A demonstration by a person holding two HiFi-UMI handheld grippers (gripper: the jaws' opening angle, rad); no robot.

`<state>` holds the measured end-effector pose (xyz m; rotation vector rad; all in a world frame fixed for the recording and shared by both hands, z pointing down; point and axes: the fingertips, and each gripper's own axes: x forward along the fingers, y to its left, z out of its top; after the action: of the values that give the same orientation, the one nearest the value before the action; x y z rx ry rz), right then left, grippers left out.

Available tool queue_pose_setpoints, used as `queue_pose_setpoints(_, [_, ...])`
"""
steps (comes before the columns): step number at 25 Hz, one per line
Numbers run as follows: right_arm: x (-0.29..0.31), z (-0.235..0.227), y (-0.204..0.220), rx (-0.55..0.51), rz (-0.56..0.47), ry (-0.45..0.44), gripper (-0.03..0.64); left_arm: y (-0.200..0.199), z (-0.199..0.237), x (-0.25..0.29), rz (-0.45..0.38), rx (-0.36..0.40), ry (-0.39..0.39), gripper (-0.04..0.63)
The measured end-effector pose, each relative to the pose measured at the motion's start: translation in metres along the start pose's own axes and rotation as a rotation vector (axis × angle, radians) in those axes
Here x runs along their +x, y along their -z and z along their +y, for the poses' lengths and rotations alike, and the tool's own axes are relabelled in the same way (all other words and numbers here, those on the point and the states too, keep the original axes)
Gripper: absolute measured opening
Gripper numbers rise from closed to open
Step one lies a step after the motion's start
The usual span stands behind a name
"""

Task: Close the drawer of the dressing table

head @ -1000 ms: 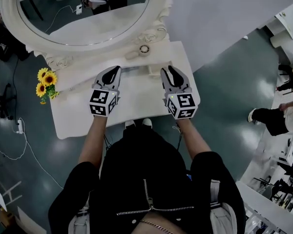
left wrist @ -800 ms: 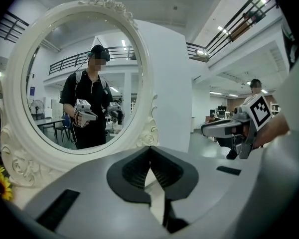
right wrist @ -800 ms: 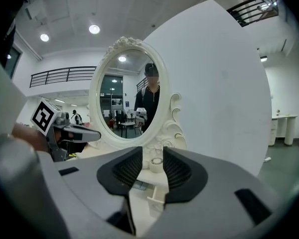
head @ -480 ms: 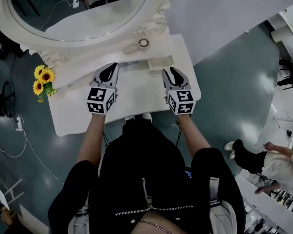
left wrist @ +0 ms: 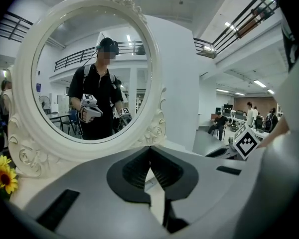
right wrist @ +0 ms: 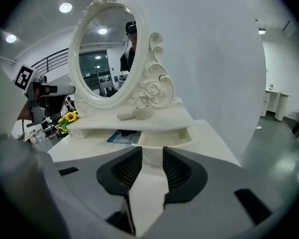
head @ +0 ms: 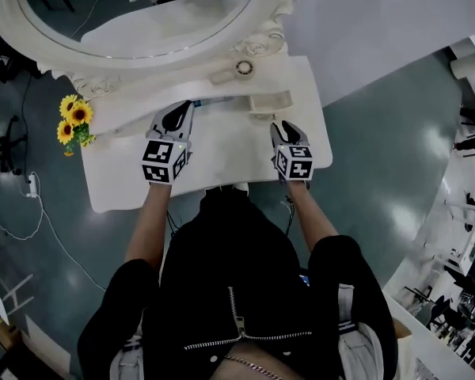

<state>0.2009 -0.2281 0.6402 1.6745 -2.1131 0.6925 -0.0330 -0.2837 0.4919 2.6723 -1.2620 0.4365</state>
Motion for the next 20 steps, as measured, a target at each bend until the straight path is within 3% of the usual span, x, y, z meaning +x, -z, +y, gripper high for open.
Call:
queue_pose_setpoints(7, [0.037,-0.021,0.033,0.045,0.123,0.033,0.13,0.006,0.018,-0.006,0.016,-0.015,-0.046,0.021])
queue_pose_setpoints(20, [0.068,-0.031,0.047,0.092,0.207,0.055,0.144,0.015,0.036,-0.011,0.031,-0.044,-0.102,0.021])
